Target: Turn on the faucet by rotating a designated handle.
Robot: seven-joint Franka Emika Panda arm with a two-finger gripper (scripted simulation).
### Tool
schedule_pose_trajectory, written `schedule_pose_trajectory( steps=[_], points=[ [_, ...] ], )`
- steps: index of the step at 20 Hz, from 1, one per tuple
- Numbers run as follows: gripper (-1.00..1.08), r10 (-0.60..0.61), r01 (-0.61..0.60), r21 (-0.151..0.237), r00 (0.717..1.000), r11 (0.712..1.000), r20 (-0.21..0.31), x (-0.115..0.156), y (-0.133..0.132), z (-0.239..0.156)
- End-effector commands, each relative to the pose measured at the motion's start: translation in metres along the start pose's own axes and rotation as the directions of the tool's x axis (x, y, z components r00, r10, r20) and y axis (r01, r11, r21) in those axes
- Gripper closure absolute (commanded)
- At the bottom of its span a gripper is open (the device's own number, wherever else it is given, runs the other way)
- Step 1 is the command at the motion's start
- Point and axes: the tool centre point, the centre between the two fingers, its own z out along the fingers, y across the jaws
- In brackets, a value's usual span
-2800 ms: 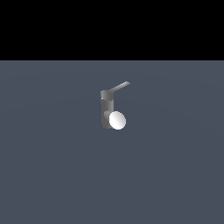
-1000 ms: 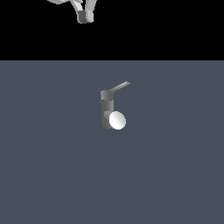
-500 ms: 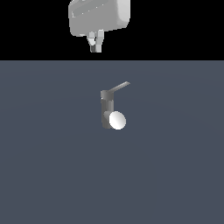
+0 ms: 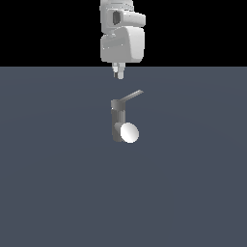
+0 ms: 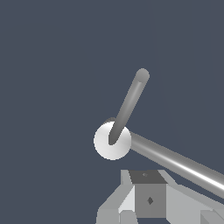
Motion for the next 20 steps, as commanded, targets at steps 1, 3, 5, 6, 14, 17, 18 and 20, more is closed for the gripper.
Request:
schedule_pose_trajectory(
  steps=[1,3,5,6,14,17,18,20],
  points=[
    [1.08,0.071,-0.071,-0.001,0.997,0.997,0.000,0.017,-0.008,0.015],
    [1.08,0.124,-0.124,-0.002,0.992,0.992,0.001,0.030,-0.014,0.027],
    [1.08,0.174,-0.174,-0.003,0.985,0.985,0.002,0.043,-0.018,0.037],
    [1.08,0.197,-0.197,-0.003,0.980,0.980,0.002,0.049,-0.020,0.042],
    [1.08,0.332,-0.332,-0.005,0.943,0.943,0.005,0.086,-0.028,0.071],
    [1.08,0.360,-0.360,-0.005,0.933,0.933,0.006,0.094,-0.028,0.077],
    [1.08,0.366,-0.366,-0.005,0.930,0.930,0.007,0.096,-0.029,0.079],
    [1.08,0.375,-0.375,-0.005,0.927,0.927,0.007,0.098,-0.029,0.080]
  ],
)
